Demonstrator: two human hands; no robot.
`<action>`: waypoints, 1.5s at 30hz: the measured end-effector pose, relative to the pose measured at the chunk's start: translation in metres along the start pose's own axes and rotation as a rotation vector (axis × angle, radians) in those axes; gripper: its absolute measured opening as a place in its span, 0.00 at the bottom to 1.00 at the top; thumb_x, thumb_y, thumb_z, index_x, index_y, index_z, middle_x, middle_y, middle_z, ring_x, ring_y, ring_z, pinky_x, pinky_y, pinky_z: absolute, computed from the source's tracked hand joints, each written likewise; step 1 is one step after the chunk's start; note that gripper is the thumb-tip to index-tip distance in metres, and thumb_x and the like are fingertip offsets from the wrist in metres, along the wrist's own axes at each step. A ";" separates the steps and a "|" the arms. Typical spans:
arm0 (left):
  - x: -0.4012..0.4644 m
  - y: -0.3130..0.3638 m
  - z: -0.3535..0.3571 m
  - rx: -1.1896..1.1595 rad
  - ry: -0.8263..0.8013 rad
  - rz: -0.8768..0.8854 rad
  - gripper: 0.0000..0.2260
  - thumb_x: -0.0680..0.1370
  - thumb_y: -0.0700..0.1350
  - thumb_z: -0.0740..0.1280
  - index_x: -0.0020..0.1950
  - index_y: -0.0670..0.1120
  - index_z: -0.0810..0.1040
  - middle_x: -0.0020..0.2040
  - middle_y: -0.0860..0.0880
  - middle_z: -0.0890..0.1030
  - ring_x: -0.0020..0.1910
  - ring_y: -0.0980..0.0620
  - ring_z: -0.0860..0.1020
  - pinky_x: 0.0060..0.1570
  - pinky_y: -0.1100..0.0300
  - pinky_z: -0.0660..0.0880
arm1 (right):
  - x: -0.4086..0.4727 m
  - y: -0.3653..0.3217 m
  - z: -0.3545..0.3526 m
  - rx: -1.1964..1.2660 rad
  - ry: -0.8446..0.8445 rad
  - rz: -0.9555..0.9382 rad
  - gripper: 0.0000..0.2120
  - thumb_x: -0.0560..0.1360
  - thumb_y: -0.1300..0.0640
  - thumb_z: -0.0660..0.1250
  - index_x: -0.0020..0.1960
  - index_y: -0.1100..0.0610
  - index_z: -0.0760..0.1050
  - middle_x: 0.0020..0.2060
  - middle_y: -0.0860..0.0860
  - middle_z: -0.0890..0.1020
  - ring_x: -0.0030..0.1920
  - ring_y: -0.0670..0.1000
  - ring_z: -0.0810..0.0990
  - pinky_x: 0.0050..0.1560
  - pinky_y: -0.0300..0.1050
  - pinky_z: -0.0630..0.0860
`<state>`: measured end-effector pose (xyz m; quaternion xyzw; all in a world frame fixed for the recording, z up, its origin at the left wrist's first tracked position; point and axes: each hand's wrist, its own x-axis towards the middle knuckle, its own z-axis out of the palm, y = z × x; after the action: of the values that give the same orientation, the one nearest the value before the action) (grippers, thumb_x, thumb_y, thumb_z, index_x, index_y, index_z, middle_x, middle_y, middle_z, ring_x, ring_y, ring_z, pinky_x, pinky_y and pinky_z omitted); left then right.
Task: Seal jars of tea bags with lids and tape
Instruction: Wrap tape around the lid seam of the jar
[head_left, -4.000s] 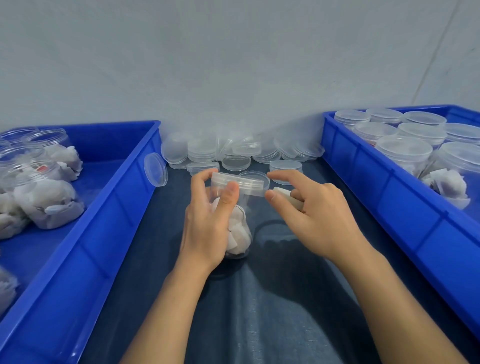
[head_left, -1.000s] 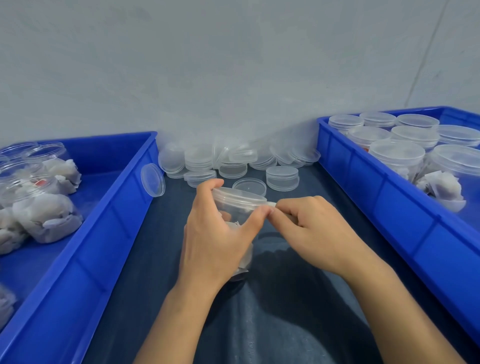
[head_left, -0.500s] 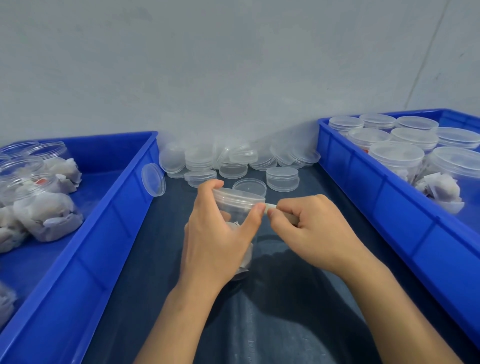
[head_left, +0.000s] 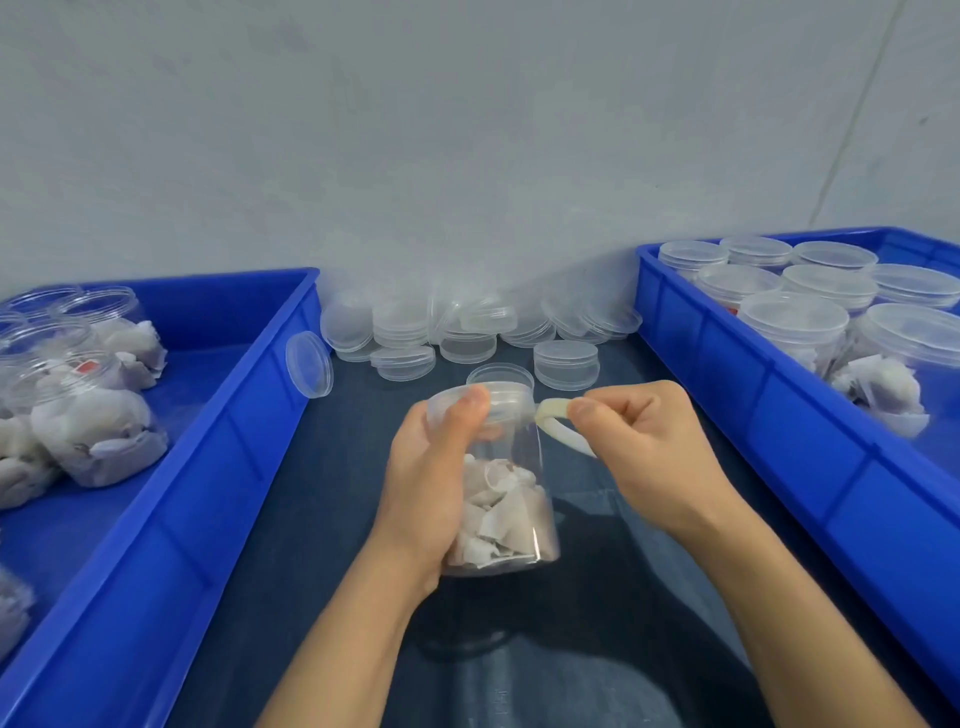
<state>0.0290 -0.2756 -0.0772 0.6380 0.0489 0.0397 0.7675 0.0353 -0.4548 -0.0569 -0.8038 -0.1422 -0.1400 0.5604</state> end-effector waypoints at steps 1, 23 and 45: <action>0.000 0.002 0.000 -0.063 -0.053 -0.045 0.31 0.72 0.64 0.72 0.66 0.44 0.81 0.59 0.39 0.86 0.51 0.32 0.85 0.58 0.31 0.81 | 0.000 -0.001 0.000 0.047 0.016 0.019 0.22 0.68 0.47 0.63 0.30 0.58 0.54 0.28 0.54 0.56 0.31 0.51 0.54 0.31 0.47 0.52; 0.007 -0.010 -0.010 0.030 0.015 0.261 0.25 0.72 0.70 0.70 0.64 0.59 0.73 0.58 0.50 0.84 0.58 0.40 0.85 0.61 0.32 0.79 | 0.005 0.052 0.017 -0.705 -0.289 -0.002 0.24 0.73 0.36 0.54 0.34 0.56 0.66 0.34 0.48 0.73 0.42 0.49 0.71 0.42 0.54 0.74; 0.005 -0.023 -0.003 0.358 0.175 0.426 0.34 0.75 0.72 0.63 0.76 0.59 0.62 0.69 0.58 0.76 0.67 0.59 0.76 0.67 0.55 0.75 | -0.007 0.001 0.037 0.184 0.155 0.096 0.07 0.77 0.58 0.75 0.50 0.46 0.88 0.44 0.43 0.88 0.46 0.44 0.86 0.48 0.33 0.79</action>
<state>0.0337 -0.2761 -0.1002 0.7534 -0.0141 0.2456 0.6098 0.0314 -0.4209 -0.0727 -0.7417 -0.0721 -0.1614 0.6470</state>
